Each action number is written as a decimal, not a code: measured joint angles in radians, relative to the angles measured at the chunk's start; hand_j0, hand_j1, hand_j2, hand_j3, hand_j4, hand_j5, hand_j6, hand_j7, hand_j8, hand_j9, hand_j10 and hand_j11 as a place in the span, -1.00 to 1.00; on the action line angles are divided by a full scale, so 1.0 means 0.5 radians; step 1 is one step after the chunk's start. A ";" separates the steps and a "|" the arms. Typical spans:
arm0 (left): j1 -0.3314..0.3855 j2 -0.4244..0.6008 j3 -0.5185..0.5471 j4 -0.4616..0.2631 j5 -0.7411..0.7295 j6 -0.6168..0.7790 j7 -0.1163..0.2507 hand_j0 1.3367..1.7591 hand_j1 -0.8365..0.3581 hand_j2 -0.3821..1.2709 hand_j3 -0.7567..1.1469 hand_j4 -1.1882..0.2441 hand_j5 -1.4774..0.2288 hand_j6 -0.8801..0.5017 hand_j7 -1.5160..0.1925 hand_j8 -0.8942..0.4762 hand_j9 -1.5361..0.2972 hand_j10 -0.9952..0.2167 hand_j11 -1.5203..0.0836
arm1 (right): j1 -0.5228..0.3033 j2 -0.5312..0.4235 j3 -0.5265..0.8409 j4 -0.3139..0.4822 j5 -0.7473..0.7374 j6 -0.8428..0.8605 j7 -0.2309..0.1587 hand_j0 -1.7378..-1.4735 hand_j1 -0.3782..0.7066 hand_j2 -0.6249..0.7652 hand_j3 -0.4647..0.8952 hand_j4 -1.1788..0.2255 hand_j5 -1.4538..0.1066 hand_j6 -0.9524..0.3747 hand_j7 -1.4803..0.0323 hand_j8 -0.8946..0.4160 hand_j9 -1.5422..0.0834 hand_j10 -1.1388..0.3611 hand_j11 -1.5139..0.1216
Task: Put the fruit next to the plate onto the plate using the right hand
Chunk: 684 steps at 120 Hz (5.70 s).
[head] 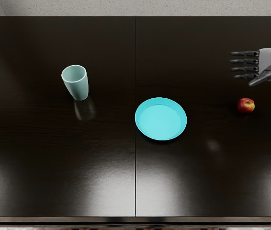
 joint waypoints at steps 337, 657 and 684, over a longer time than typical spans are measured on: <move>-0.006 0.000 0.000 -0.018 0.000 0.001 0.000 0.52 0.97 -0.54 -0.21 0.65 0.72 0.26 0.76 0.29 0.66 0.63 0.88 | -0.123 0.162 -0.832 0.897 -2.605 -1.952 0.000 -0.40 -0.41 -0.16 -0.32 0.32 0.45 0.05 0.53 -0.02 0.50 0.18 0.46; -0.015 0.000 -0.002 -0.058 0.002 0.001 0.000 0.52 0.97 -0.54 -0.20 0.65 0.72 0.26 0.76 0.29 0.66 0.63 0.88 | -0.231 0.413 -0.962 0.700 -2.660 -2.227 -0.001 -0.40 0.02 -0.20 -0.32 0.02 0.10 -0.26 0.17 -0.34 0.16 -0.10 0.12; -0.015 0.000 -0.002 -0.058 0.002 0.001 0.000 0.52 0.97 -0.54 -0.20 0.65 0.72 0.26 0.76 0.29 0.66 0.63 0.88 | -0.229 0.412 -0.962 0.704 -2.655 -2.225 -0.001 -0.39 0.07 -0.16 -0.32 -0.01 0.05 -0.28 0.13 -0.37 0.12 -0.13 0.08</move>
